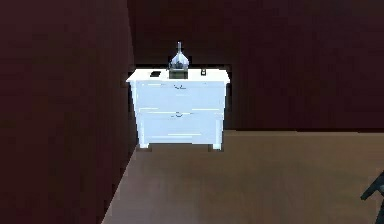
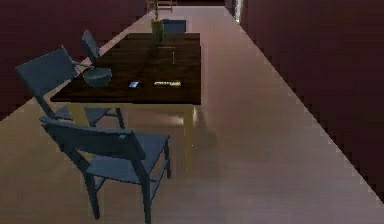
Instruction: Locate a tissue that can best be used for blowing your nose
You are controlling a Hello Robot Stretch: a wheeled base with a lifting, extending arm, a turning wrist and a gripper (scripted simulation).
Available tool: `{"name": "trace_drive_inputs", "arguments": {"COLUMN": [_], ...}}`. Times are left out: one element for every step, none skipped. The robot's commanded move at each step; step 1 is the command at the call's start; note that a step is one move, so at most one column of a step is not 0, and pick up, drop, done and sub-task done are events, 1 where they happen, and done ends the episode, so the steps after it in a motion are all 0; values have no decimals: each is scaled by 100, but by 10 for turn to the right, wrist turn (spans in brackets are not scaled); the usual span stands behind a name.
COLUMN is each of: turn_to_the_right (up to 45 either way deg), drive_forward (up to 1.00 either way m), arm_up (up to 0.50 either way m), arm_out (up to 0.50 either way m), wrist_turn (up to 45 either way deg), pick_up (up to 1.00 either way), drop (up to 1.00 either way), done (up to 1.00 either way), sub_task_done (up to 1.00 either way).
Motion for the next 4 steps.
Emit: {"name": "trace_drive_inputs", "arguments": {"turn_to_the_right": [0, 90, 0, 450], "drive_forward": [100, 0, 5, 0], "arm_up": [0, 0, 0, 0], "arm_out": [0, 0, 0, 0], "wrist_turn": [0, 0, 0, 0], "pick_up": [0, 0, 0, 0], "drop": [0, 0, 0, 0], "done": [0, 0, 0, 0], "sub_task_done": [0, 0, 0, 0]}}
